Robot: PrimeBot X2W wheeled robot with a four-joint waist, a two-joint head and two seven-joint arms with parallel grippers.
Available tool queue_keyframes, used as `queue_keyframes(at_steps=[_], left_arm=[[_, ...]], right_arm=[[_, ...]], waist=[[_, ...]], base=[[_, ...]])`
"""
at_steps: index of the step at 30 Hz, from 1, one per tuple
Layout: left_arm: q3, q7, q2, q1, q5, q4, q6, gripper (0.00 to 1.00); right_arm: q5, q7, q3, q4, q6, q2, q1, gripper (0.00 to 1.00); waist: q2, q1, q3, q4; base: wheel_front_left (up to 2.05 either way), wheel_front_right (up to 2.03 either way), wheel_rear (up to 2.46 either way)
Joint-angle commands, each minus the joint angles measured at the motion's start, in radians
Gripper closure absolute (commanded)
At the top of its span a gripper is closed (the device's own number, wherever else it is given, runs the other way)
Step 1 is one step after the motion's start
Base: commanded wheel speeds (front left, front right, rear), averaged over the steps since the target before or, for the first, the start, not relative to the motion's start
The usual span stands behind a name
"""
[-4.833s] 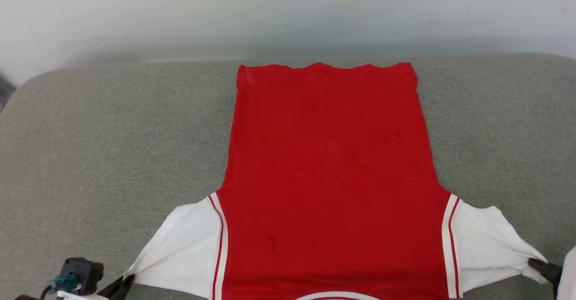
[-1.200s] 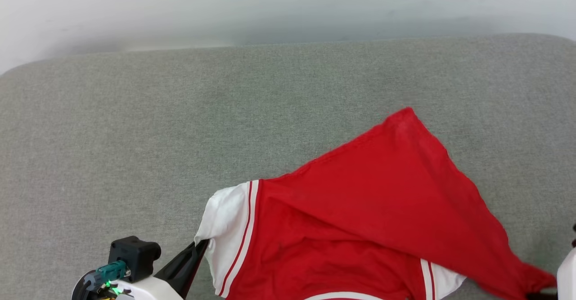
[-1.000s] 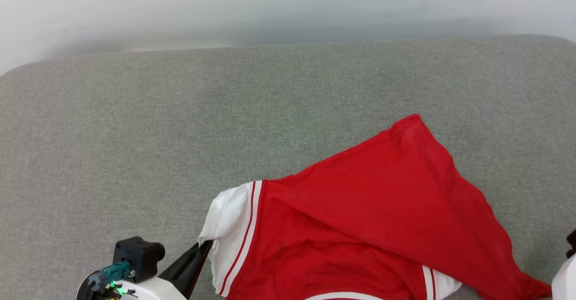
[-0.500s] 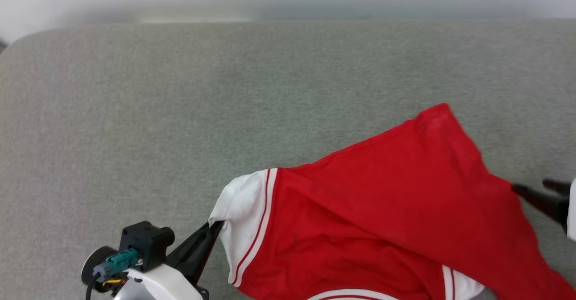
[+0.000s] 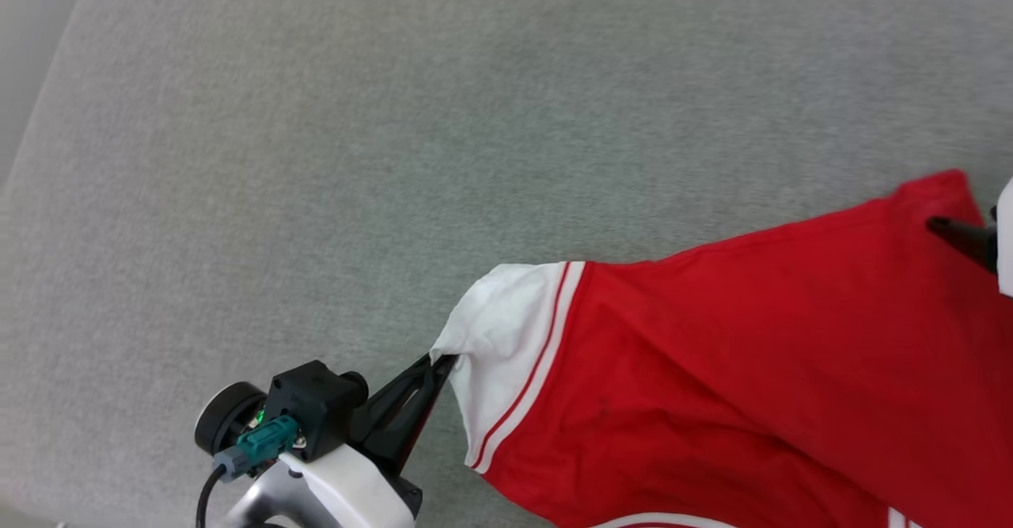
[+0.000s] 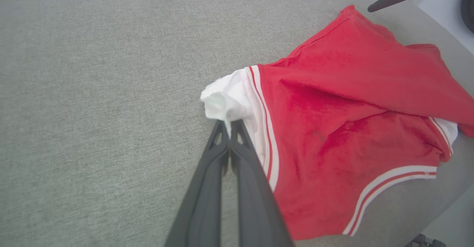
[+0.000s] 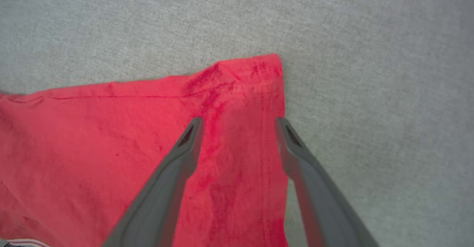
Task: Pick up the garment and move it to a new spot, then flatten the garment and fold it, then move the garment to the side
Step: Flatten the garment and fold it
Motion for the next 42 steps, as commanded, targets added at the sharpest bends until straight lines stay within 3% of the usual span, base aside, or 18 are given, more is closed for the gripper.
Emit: queue_keyframes(at_steps=[1, 16, 17, 18, 24, 33, 42], left_arm=[[-0.008, 0.000, -0.013, -0.021, 0.007, -0.003, -0.005, 1.00], [-0.044, -0.026, -0.046, -0.064, 0.009, 0.027, -0.029, 1.00], [-0.045, -0.026, -0.046, -0.066, 0.008, 0.030, -0.030, 1.00], [-0.046, -0.027, -0.047, -0.068, 0.007, 0.033, -0.030, 1.00], [-0.042, -0.032, -0.042, -0.068, 0.005, 0.045, -0.032, 1.00], [0.005, -0.040, -0.003, -0.048, -0.004, 0.033, -0.005, 1.00], [0.109, -0.040, 0.080, -0.063, 0.007, -0.019, 0.033, 1.00]], right_arm=[[-0.024, -0.006, 0.013, 0.037, 0.000, -0.024, -0.026, 0.00], [-0.045, 0.001, 0.100, 0.204, -0.001, -0.070, 0.025, 0.00], [-0.040, 0.000, 0.103, 0.212, 0.000, -0.066, 0.027, 0.60], [-0.038, -0.004, 0.106, 0.218, 0.000, -0.064, 0.027, 1.00], [-0.034, -0.044, 0.104, 0.230, 0.000, -0.057, 0.001, 1.00], [0.022, -0.204, 0.126, 0.223, 0.000, -0.053, -0.053, 1.00], [0.105, -0.335, 0.166, 0.155, 0.000, -0.061, -0.081, 1.00]], waist=[[0.0000, -0.0002, 0.053, 0.059], [0.0000, -0.0002, 0.115, 0.118], [0.0000, -0.0002, 0.115, 0.118], [0.0000, -0.0002, 0.113, 0.118], [0.0000, -0.0002, 0.083, 0.104], [0.0000, -0.0002, -0.053, 0.029], [0.0000, -0.0002, -0.211, -0.079]], base=[[0.00, 0.00, 0.00], [0.00, 0.00, 0.00], [0.00, 0.00, 0.00], [0.00, 0.00, 0.00], [0.00, 0.00, 0.00], [0.00, 0.00, 0.00], [0.00, 0.00, 0.00]])
